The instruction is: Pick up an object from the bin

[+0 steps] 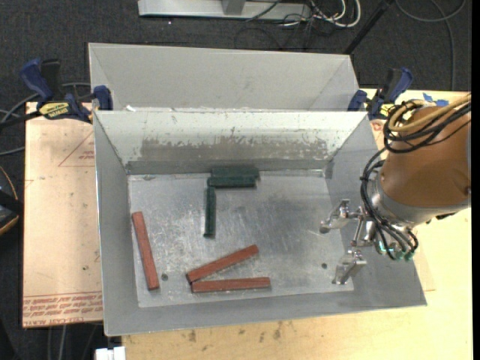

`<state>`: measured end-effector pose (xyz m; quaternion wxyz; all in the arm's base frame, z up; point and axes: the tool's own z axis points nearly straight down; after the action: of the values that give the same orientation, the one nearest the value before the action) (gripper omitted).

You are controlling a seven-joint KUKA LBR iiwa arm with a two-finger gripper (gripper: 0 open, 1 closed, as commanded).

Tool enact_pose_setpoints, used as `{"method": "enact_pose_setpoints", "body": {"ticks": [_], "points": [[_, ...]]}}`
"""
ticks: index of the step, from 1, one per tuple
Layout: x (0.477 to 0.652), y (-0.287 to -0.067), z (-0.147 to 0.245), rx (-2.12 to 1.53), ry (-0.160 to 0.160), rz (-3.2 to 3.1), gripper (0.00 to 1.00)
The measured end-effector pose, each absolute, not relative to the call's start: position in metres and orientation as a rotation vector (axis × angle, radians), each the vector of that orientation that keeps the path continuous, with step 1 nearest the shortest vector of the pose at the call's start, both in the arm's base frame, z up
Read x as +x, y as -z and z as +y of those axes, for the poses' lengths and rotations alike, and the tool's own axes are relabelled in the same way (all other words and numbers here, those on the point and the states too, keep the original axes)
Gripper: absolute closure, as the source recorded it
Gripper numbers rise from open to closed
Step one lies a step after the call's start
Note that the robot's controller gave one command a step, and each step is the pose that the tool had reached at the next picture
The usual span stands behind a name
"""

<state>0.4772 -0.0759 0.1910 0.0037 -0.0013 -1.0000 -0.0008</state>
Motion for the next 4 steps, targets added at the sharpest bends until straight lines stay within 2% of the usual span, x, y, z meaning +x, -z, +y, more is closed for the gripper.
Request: {"method": "enact_pose_setpoints", "body": {"ticks": [2, 3, 4], "points": [[0.479, -0.193, -0.075, 0.003, 0.000, -3.143, 0.00], [0.480, -0.172, -0.064, 0.056, 0.003, -3.136, 0.00], [0.539, -0.145, -0.008, 0.275, -0.001, -3.136, 0.00]]}}
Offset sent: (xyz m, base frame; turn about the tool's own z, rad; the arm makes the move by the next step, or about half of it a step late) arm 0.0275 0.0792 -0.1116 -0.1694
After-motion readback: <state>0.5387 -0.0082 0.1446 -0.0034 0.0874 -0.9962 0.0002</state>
